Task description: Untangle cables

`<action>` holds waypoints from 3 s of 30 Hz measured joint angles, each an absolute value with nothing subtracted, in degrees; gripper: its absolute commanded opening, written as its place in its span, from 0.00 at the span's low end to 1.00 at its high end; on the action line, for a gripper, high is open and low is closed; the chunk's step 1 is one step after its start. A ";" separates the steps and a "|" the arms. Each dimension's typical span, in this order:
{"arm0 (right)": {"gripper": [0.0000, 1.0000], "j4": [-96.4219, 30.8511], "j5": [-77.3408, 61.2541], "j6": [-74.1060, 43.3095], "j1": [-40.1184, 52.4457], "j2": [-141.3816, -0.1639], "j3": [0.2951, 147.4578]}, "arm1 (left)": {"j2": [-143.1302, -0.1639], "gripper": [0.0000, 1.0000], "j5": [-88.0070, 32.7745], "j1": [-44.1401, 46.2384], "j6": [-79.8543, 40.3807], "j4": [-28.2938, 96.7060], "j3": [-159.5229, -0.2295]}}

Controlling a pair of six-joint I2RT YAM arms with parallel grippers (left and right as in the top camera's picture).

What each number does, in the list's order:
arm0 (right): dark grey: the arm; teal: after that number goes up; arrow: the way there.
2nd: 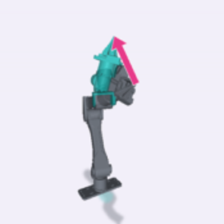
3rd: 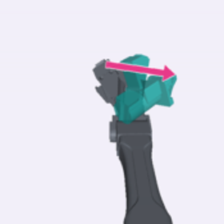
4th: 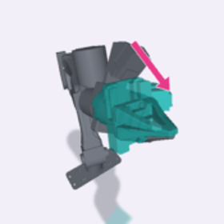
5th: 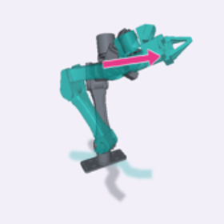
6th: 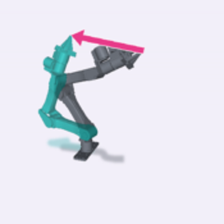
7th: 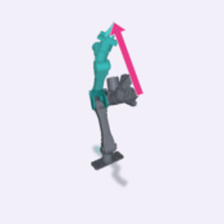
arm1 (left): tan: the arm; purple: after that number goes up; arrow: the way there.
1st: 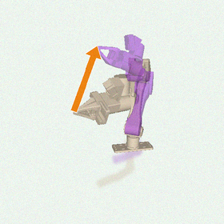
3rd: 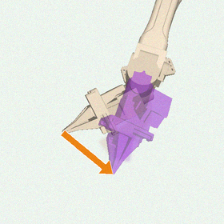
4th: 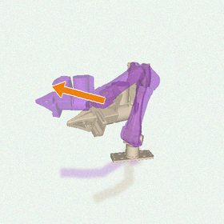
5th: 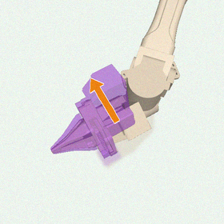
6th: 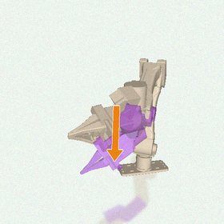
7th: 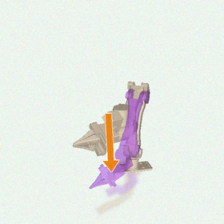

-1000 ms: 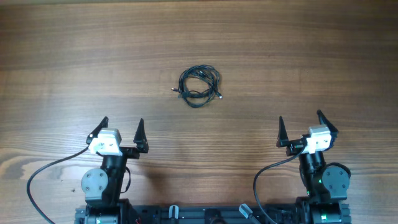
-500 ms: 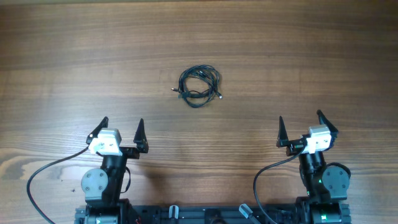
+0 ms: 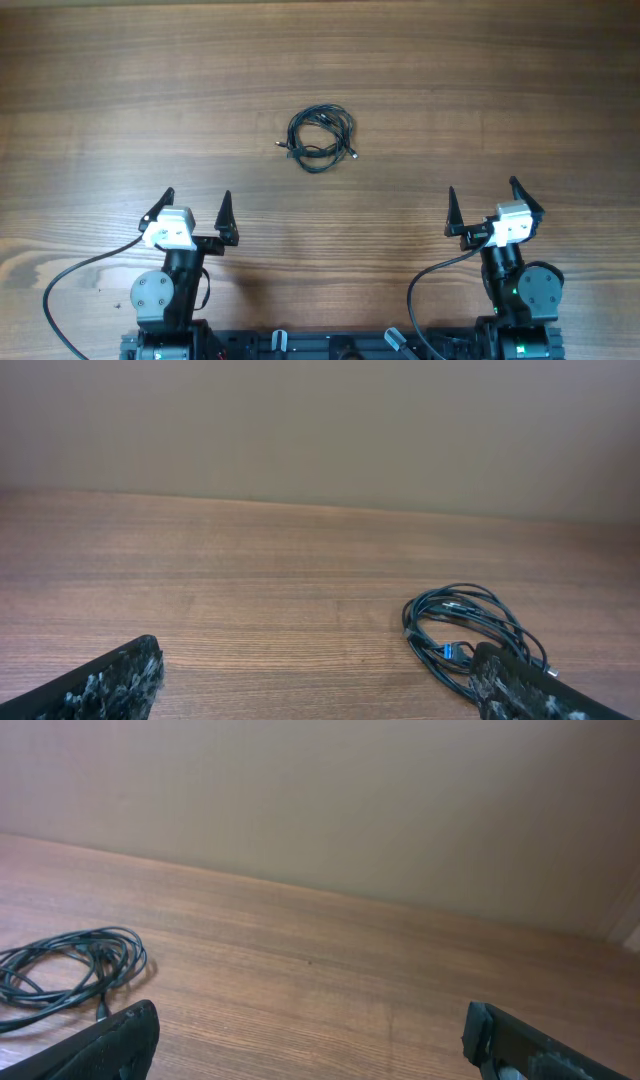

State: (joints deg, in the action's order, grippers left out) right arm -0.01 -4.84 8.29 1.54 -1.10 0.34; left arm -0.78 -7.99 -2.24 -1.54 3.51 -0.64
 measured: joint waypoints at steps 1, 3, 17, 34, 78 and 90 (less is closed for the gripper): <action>1.00 0.01 -4.84 8.29 1.54 -1.10 0.34 | -0.78 1.00 -8.01 -2.24 -1.54 3.51 -0.64; 1.00 0.01 -4.84 8.29 1.54 -1.10 0.34 | -0.78 1.00 -7.99 -2.24 -1.54 3.49 -0.64; 1.00 0.01 -4.84 8.29 1.54 -1.10 0.34 | -0.78 1.00 -7.99 -2.24 -1.52 3.49 -0.64; 1.00 -0.08 -4.84 4.51 1.54 -2.17 0.36 | -0.80 1.00 -8.01 -2.24 -3.62 3.66 -0.82; 1.00 -24.60 -7.55 -3.11 1.54 -59.27 43.44 | -54.11 1.00 -10.37 -2.24 -16.71 51.07 -51.03; 1.00 -21.23 -8.12 -7.09 1.54 -59.27 43.46 | -54.11 1.00 -10.61 -2.24 -16.91 47.11 -51.03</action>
State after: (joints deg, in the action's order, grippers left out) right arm -21.23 -8.12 -7.09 1.54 -59.27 43.46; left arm -54.11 -10.61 -2.24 -16.91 47.11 -51.03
